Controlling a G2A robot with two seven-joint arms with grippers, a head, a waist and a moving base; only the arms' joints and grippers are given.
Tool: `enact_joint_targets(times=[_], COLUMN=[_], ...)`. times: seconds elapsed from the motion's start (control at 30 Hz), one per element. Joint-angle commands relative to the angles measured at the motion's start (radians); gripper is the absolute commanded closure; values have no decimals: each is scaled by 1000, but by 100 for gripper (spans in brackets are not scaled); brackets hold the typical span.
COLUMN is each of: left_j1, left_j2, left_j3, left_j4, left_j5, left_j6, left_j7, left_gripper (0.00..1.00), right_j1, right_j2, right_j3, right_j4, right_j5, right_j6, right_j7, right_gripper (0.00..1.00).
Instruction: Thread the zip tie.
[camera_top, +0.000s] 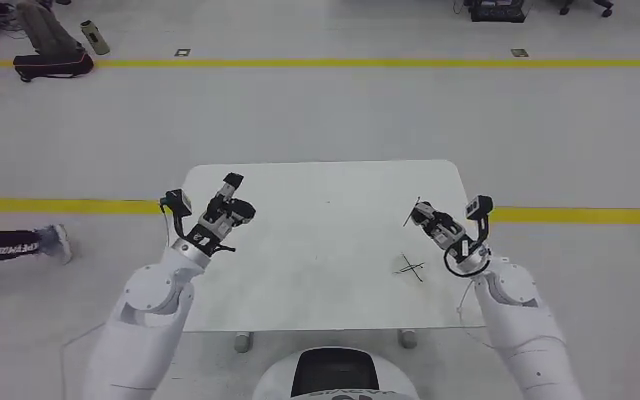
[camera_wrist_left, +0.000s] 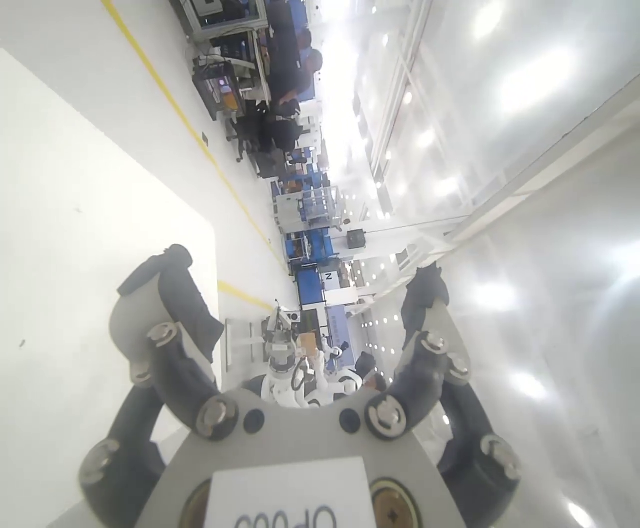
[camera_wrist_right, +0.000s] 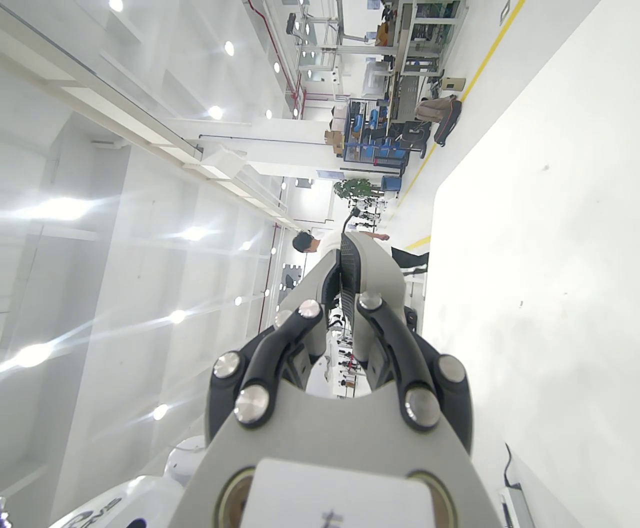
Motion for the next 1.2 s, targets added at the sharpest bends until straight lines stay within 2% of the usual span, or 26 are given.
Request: enact_joint_targets(times=[0.0,0.23,0.33,0.43,0.57,0.83,1.17], left_j1=[1,-1,-13,-33,-85,-207,-213], left_j2=[0,0,-2,-3,-10,-32,-33], left_j3=[-1,1,14,42,123,273,279], left_j4=[0,1,11,30,74,177,181], left_j5=[1,-3,-80,-119,-116,-124,-122], left_j6=[0,2,40,73,104,108,104], left_j7=[-1,2,-46,-93,-129,-138,-135], left_gripper=[0,0,0,0,0,0,0], right_j1=[0,0,-10,-32,-75,-105,-105], right_j2=[0,0,-6,-17,-40,-87,-87], right_j3=[1,1,-12,-33,-52,-63,-63], right_j4=[-3,-3,-22,-63,-113,-148,-148], right_j5=[-3,-3,2,0,17,-10,-10], right_j6=[0,0,0,0,0,0,0], right_j7=[-1,-1,-49,-106,-163,-224,-224], right_gripper=[100,100,100,100,100,100,100])
